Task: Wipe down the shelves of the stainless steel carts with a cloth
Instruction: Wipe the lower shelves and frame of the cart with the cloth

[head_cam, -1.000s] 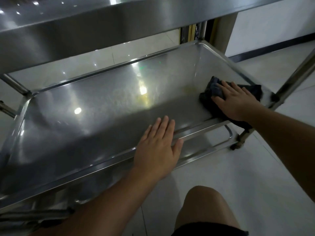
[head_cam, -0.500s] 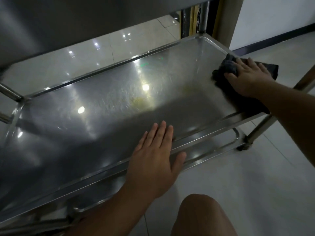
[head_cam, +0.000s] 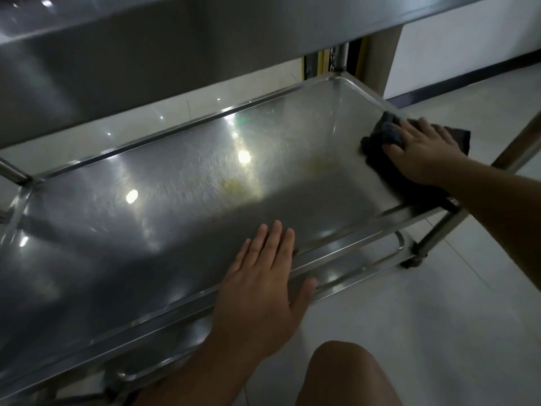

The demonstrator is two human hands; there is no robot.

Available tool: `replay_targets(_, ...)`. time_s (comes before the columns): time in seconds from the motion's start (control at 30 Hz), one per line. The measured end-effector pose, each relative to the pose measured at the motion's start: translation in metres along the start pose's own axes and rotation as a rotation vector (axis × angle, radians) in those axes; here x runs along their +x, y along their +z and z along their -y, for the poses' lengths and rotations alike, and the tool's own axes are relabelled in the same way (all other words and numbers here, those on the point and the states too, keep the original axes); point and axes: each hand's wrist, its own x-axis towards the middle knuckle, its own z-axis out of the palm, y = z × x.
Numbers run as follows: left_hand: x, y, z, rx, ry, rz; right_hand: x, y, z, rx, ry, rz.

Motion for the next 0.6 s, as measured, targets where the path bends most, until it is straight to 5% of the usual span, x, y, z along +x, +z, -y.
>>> replay_targets(0.17, 0.002, 0.002, -0.003, -0.004, 0.016, -0.045, 0.042, -0.004, 0.053, 0.079, 0.047, -0.005)
replay_targets(0.33, 0.001, 0.003, -0.001, 0.025, 0.018, -0.039, 0.002, 0.009, 0.154, 0.077, -0.357, 0.028)
replay_targets(0.43, 0.000, 0.003, -0.001, 0.039, 0.017, -0.024, -0.025, 0.016, 0.151, 0.088, -0.567, 0.090)
replay_targets(0.5, 0.000, 0.004, -0.001, 0.034, 0.021, -0.027, -0.018, 0.006, 0.114, 0.093, -0.498, 0.076)
replay_targets(0.6, 0.002, 0.005, -0.002, 0.014, 0.022, -0.042, 0.012, -0.011, 0.040, 0.040, -0.132, -0.015)
